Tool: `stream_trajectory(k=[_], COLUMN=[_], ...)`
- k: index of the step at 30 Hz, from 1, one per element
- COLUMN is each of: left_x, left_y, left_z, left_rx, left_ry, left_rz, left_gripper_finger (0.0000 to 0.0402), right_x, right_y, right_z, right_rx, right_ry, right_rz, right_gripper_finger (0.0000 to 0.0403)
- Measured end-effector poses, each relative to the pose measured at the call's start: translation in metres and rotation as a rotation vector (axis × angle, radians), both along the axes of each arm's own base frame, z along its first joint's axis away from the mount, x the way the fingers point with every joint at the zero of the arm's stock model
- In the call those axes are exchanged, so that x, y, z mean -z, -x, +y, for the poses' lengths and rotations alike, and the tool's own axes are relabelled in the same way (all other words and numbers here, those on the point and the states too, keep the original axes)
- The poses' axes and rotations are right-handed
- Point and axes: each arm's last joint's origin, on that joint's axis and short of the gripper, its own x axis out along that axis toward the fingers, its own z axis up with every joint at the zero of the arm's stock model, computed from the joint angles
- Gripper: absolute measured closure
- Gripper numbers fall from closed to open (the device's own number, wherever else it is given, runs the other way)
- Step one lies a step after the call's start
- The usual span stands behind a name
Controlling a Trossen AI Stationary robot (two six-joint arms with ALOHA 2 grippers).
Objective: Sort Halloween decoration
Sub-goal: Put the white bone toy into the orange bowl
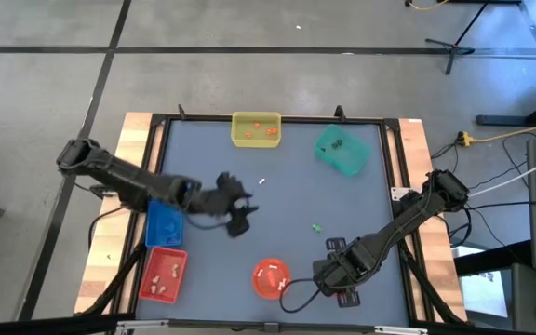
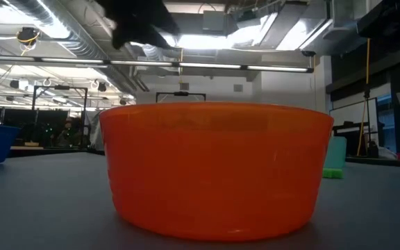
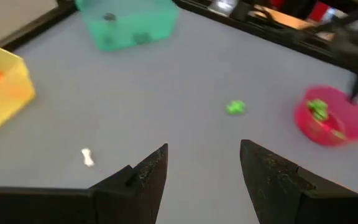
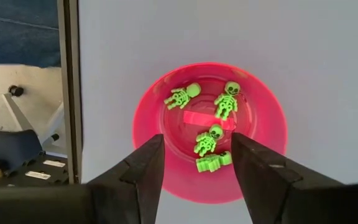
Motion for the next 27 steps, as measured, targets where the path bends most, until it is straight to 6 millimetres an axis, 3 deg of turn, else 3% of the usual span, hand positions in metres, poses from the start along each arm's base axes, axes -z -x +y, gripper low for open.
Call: stream_trajectory(k=[8,13,22,27], left_x=[0.007,0.034,0.091,0.105], left_y=[-0.019,-0.029,-0.041,-0.053], left_z=[0.072,0.106,0.146,0.158], left_rx=[-0.05,-0.083,-0.111,-0.093], left_ry=[0.027,0.07,0.192,0.214], left_rz=[0.012,0.115,0.282,0.336], left_gripper_finger=[0.0217,0.0217,0.0217,0.0222], right_x=[0.0,0.0,0.0,0.0], right_y=[-0.001,0.0,-0.005,-0.013], right_z=[-0.001,-0.001,-0.007,-0.018], right_rx=[-0.038,-0.043,-0.067,-0.029], right_ry=[0.012,0.014,0.017,0.014], right_rz=[-0.014,-0.013,-0.023,-0.021], right_gripper_finger=[0.0221,0.0221,0.0221,0.0221])
